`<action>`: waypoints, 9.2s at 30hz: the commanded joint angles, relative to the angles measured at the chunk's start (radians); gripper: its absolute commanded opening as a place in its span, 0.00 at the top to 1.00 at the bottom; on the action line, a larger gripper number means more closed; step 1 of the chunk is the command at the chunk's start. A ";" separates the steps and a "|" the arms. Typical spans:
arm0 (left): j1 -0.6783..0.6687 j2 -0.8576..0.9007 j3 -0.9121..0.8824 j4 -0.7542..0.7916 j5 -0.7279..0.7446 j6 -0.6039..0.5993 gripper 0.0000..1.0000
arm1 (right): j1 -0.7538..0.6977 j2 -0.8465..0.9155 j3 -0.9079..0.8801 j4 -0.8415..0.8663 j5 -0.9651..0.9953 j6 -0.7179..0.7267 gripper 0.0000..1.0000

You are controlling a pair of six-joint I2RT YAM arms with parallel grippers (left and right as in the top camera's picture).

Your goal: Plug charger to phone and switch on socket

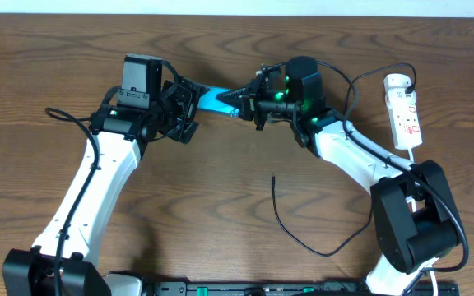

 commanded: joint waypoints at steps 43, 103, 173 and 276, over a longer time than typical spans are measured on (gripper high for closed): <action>0.005 -0.011 -0.001 0.400 -0.109 -0.272 0.48 | 0.052 -0.003 0.010 0.463 0.029 0.394 0.98; 0.004 -0.011 -0.001 0.400 -0.021 -0.122 0.93 | 0.051 -0.003 0.010 0.460 0.047 0.413 0.54; 0.290 -0.011 -0.002 0.152 0.393 0.320 0.93 | -0.033 -0.003 0.293 -1.170 0.556 -0.876 0.01; 0.290 0.315 -0.003 0.355 0.936 0.724 0.93 | 0.185 0.204 0.188 -1.364 0.735 -0.971 0.68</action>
